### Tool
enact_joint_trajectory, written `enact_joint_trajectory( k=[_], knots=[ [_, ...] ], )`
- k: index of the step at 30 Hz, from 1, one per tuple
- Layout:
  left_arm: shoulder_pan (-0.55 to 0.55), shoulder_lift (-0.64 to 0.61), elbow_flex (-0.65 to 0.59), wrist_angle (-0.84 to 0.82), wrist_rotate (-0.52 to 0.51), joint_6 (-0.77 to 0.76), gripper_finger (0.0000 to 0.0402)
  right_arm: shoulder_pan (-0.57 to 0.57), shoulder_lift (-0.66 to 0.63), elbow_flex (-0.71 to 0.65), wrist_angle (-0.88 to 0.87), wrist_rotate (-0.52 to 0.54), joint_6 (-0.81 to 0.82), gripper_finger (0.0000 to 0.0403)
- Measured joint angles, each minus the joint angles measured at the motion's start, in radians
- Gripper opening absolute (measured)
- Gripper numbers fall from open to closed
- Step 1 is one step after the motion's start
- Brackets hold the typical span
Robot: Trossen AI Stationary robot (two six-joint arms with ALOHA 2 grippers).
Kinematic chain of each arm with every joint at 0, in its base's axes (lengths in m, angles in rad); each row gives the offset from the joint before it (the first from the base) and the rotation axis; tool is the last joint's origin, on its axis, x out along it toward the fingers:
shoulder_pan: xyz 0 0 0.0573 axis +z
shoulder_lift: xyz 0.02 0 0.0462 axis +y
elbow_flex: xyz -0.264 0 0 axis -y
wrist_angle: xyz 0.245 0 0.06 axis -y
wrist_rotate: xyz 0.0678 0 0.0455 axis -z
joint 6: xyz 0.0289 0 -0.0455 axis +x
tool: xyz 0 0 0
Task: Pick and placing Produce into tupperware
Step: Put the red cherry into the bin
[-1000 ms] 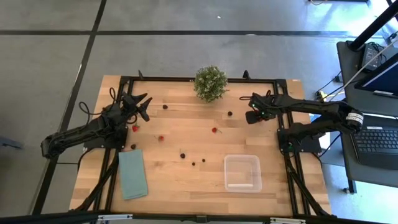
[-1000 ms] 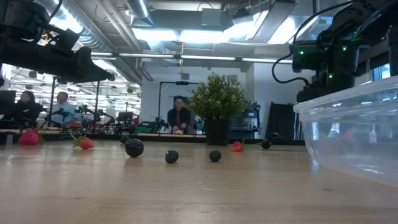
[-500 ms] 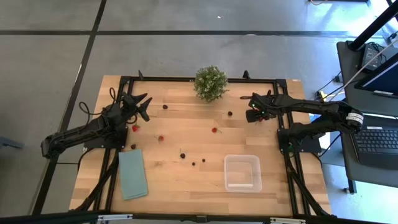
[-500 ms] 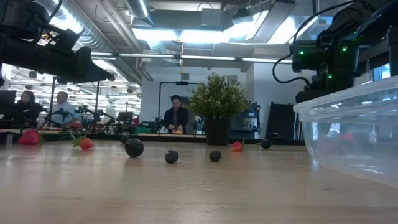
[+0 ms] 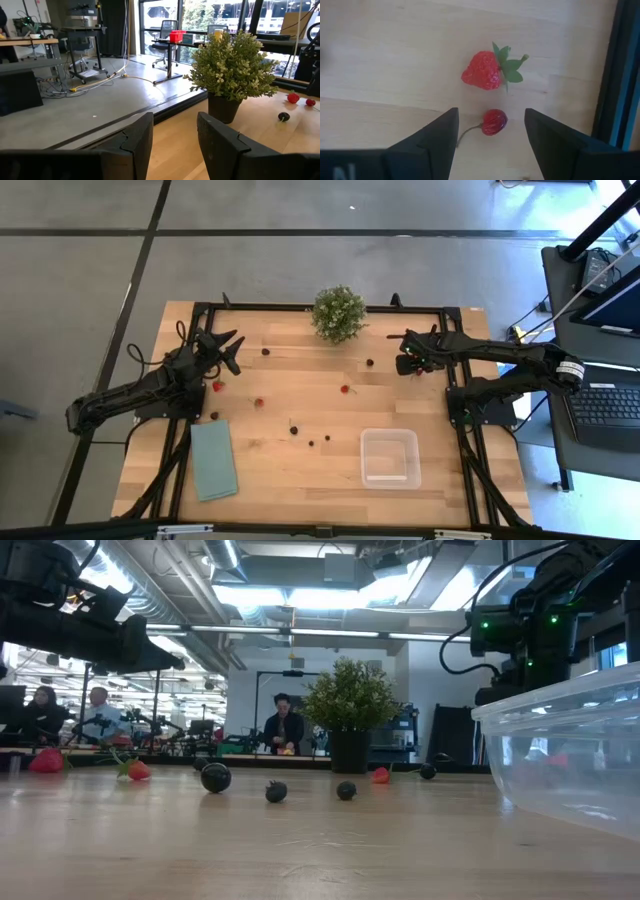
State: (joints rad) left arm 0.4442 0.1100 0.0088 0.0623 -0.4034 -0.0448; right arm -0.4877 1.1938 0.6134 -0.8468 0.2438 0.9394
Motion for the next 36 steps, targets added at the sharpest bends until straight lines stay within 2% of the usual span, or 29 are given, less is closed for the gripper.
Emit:
enact_joint_trajectory(
  k=[11, 23, 27, 36],
  knots=[
    [0.0, 0.0, 0.0, 0.0, 0.0, 0.0, 0.0145, 0.026, 0.0, -0.145, 0.17, -0.025, 0.067, 0.0229],
    [0.0, 0.0, 0.0, 0.0, 0.0, 0.001, 0.0145, 0.026, 0.0, -0.174, 0.211, -0.033, 0.076, 0.0224],
    [0.0, 0.0, 0.0, 0.0, 0.0, 0.0, 0.0145, 0.026, 0.0, -0.174, 0.209, -0.033, 0.075, 0.0198],
    [0.0, 0.0, 0.0, 0.0, 0.0, 0.0, 0.0145, 0.026, 0.0, -0.174, 0.208, -0.034, 0.062, 0.0108]
  ],
)
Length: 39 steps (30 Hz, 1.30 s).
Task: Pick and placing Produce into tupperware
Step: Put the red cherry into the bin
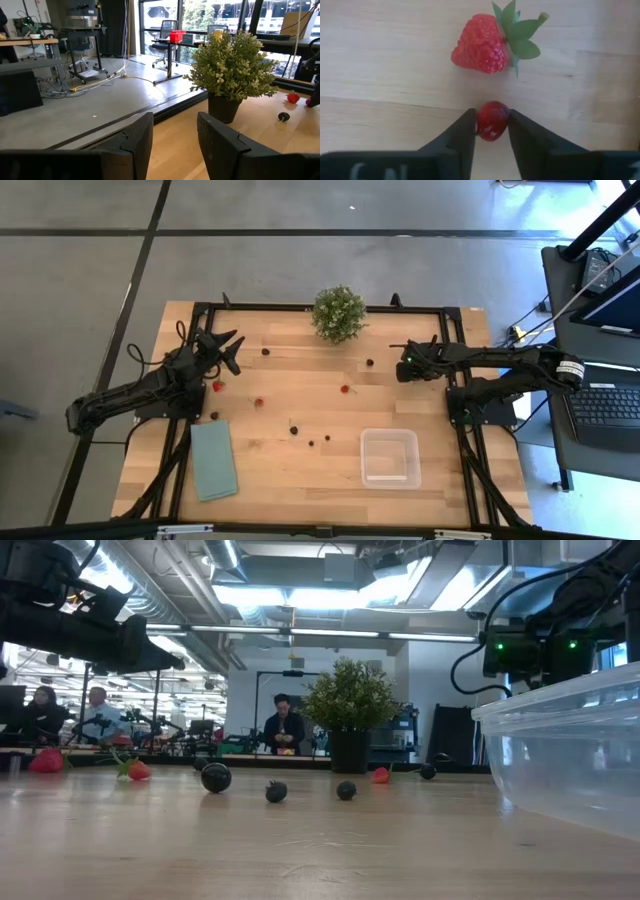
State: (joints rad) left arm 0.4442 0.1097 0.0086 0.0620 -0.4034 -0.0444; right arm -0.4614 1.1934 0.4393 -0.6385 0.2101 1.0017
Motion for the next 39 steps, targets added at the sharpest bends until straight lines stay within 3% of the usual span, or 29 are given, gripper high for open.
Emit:
enact_joint_trajectory(
  k=[7, 14, 21, 24, 27, 34, 39],
  knots=[
    [0.0, 0.0, 0.0, 0.0, 0.0, 0.0, 0.0145, 0.0, 0.0, 0.0, 0.001, -0.003, -0.037, 0.0056],
    [0.0, 0.0, 0.0, 0.0, 0.0, 0.0, 0.0145, 0.003, 0.0, 0.067, -0.002, -0.059, -0.092, 0.0053],
    [0.0, 0.0, 0.0, 0.0, 0.0, 0.002, 0.0145, 0.068, -0.019, 0.289, -0.013, -0.265, -0.299, 0.0052],
    [0.0, 0.0, 0.0, 0.0, 0.0, 0.002, 0.0145, 0.144, -0.026, 0.408, -0.041, -0.364, -0.378, 0.0051],
    [0.0, 0.0, 0.0, 0.0, 0.0, 0.002, 0.0145, 0.249, -0.026, 0.516, -0.106, -0.381, -0.395, 0.0051],
    [0.0, 0.0, 0.0, 0.0, -0.001, 0.002, 0.0145, 0.544, -0.025, 0.626, -0.147, -0.194, -0.32, 0.005],
    [0.0, 0.0, 0.0, 0.0, -0.002, 0.003, 0.0145, 0.727, 0.025, 0.626, -0.175, -0.166, -0.139, 0.005]
  ],
)
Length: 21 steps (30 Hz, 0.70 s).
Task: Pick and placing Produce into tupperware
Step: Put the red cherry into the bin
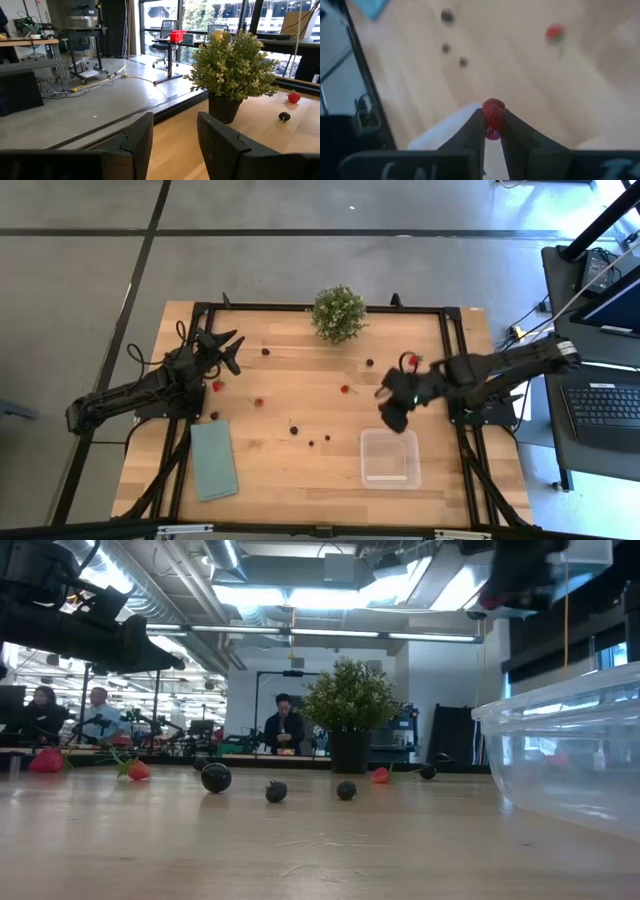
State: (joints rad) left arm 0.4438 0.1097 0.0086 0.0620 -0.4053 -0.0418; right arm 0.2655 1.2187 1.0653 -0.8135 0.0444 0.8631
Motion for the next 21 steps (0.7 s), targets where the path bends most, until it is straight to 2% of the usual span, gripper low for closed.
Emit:
enact_joint_trajectory(
  k=[3, 7, 21],
  knots=[
    [0.0, 0.0, 0.0, 0.0, 0.0, 0.0, 0.0145, 0.092, 0.07, 0.0, -0.006, -0.017, 0.081, 0.005],
    [0.0, 0.0, 0.0, 0.0, -0.001, 0.0, 0.0145, 0.158, 0.182, 0.0, -0.013, -0.021, 0.118, 0.005],
    [0.0, 0.0, 0.0, 0.0, -0.001, 0.0, 0.0145, 0.226, 0.487, -0.002, 0.05, -0.062, 0.097, 0.0052]
  ],
)
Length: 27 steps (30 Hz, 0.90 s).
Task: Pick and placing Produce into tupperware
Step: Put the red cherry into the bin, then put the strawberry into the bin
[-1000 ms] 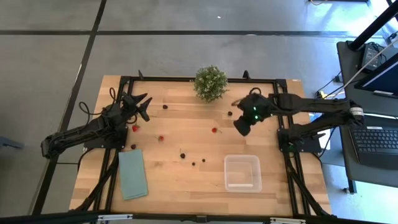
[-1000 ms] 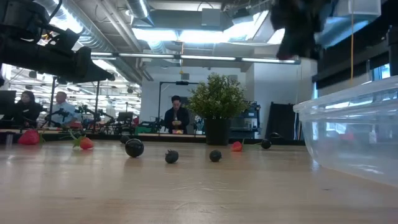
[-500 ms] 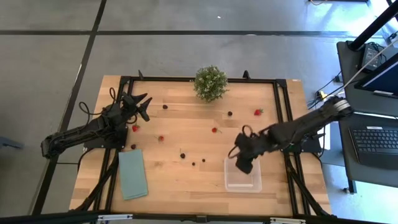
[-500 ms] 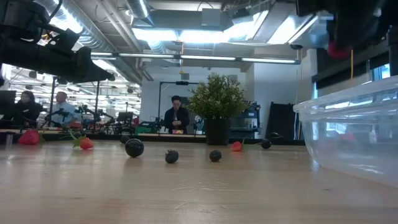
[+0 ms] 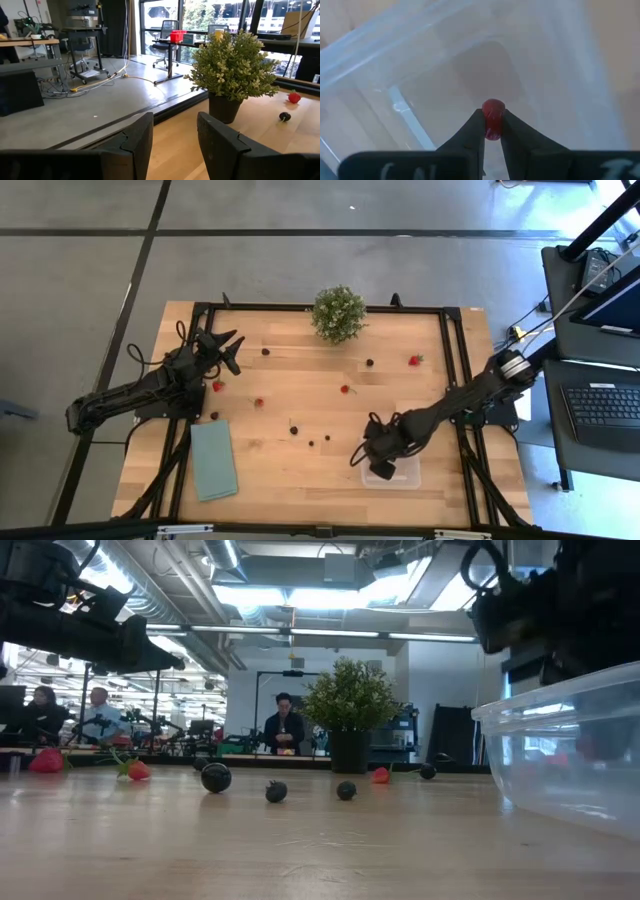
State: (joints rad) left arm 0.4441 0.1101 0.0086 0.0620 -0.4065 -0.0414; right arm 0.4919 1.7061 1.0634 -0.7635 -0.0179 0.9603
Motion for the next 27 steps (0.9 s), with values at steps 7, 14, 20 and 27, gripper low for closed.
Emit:
enact_joint_trajectory(
  k=[7, 14, 20, 27],
  knots=[
    [0.0, 0.0, 0.0, 0.0, 0.0, 0.0, 0.0145, 0.0, 0.029, 0.0, 0.042, -0.028, -0.027, 0.0053],
    [0.0, 0.0, 0.0, 0.0, 0.0, 0.0, 0.0145, 0.0, 0.029, 0.0, 0.05, -0.028, -0.046, 0.0093],
    [0.0, 0.0, 0.0, 0.0, 0.0, -0.001, 0.0145, -0.001, 0.029, 0.0, 0.049, -0.048, -0.049, 0.0167],
    [0.0, 0.0, 0.0, 0.0, 0.0, -0.002, 0.0145, -0.004, -0.016, 0.066, -0.079, -0.019, -0.08, 0.0217]
  ],
)
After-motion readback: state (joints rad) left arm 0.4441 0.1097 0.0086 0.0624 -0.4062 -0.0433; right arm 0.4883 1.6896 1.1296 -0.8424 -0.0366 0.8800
